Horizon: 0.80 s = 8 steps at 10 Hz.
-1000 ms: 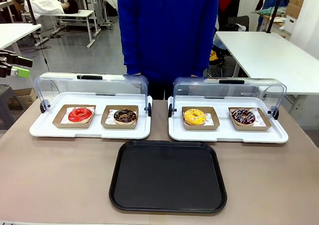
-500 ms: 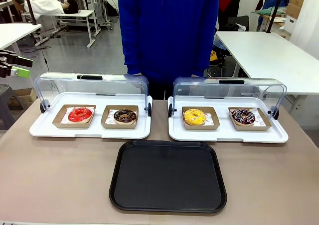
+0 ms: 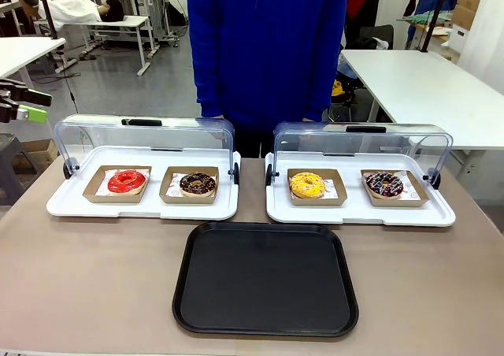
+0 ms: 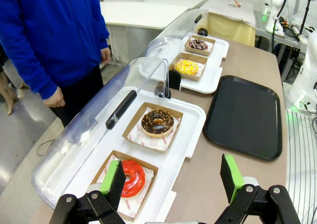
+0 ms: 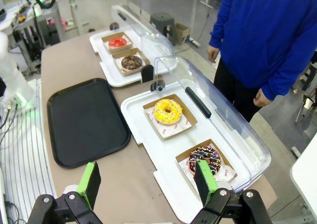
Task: Move the first donut from the left to the tray.
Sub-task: Pick up the Paper togo box containing the Donut indicated by the person and place it on the Handle tray.
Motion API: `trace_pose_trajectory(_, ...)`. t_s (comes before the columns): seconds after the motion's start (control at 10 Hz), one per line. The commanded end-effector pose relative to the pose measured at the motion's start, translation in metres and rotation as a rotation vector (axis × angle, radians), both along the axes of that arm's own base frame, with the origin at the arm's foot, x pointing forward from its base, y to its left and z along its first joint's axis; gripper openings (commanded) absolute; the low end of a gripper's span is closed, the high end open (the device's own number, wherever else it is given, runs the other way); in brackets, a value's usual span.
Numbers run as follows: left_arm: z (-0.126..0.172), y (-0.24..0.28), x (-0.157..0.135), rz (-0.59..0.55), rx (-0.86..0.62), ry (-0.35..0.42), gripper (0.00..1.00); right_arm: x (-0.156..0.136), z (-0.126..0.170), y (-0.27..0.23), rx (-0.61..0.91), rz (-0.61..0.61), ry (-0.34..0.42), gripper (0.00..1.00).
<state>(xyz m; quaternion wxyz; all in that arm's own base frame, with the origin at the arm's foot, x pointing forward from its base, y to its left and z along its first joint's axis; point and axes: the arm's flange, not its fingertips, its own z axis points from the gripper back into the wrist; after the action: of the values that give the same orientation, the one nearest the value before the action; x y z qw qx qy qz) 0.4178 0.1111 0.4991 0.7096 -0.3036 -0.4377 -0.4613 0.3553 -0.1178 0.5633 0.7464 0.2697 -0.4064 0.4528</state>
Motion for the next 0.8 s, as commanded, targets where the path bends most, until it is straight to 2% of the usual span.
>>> trace_pose_trajectory(0.0, 0.0002, 0.0000, 0.0004, -0.007, -0.006, -0.004, 1.00, 0.0027, 0.0007, 0.0003, 0.011, 0.013, -0.028, 1.00)
trace_pose_trajectory(0.7, 0.0002, 0.0000, 0.0004, -0.007, -0.006, -0.004, 1.00, 0.0027, 0.0007, 0.0003, 0.011, 0.013, -0.028, 1.00)
